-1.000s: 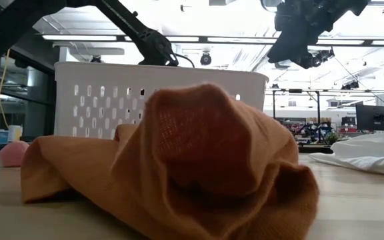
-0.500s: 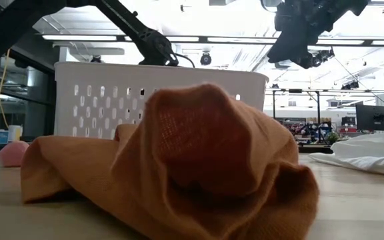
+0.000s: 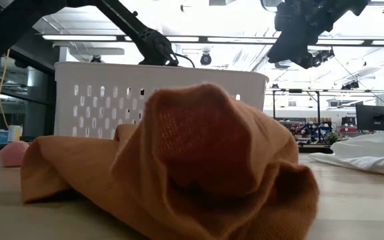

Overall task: Pick and placing Produce into tupperware
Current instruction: Put the yellow croissant into the white basket

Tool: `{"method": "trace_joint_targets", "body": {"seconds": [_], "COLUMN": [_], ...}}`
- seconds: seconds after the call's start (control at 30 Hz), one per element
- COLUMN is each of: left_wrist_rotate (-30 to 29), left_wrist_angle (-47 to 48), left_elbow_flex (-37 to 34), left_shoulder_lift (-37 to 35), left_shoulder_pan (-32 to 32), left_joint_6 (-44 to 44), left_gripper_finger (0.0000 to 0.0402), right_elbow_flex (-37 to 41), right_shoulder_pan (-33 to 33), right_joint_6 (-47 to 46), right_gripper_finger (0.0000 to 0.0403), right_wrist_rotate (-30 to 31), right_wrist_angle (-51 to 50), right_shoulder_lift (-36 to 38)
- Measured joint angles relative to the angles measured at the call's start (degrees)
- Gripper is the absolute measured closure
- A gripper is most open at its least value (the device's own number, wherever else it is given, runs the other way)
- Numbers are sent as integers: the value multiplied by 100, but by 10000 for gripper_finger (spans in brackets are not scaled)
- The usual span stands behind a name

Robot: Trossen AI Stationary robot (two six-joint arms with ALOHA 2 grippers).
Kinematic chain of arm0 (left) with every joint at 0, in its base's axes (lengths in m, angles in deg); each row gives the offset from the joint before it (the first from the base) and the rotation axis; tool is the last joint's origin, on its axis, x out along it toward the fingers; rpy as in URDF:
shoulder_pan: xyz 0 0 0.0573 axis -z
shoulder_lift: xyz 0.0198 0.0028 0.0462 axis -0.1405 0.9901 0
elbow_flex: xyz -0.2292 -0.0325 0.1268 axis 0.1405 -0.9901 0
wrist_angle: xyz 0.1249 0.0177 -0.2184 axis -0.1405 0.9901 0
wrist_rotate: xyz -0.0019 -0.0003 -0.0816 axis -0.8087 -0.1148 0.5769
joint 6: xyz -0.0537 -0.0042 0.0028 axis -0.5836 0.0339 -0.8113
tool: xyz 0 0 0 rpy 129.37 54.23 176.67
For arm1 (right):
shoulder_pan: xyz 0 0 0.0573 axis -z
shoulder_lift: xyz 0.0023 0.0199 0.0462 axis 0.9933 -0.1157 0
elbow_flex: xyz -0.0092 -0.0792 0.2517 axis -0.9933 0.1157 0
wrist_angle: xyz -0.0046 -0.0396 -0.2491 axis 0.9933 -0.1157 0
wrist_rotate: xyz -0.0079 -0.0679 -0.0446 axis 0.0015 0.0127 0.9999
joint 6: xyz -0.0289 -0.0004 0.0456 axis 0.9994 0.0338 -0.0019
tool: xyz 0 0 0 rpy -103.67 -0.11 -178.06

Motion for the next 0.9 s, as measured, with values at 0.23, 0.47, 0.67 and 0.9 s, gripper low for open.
{"method": "trace_joint_targets", "body": {"seconds": [0.23,0.47,0.67,0.9], "left_wrist_rotate": [2,0,2,2], "left_wrist_angle": [4,4,4,4], "left_elbow_flex": [0,0,0,0], "left_shoulder_lift": [0,0,0,0], "left_shoulder_pan": [0,0,0,0], "left_joint_6": [0,0,-2,-2], "left_gripper_finger": [210,175,188,196], "right_elbow_flex": [0,0,0,0], "right_shoulder_pan": [0,0,0,0], "right_joint_6": [0,-9,-13,-13], "right_gripper_finger": [340,340,340,340], "right_wrist_rotate": [0,0,0,0], "right_wrist_angle": [-1,1,-1,-1], "right_shoulder_lift": [0,0,0,0]}}
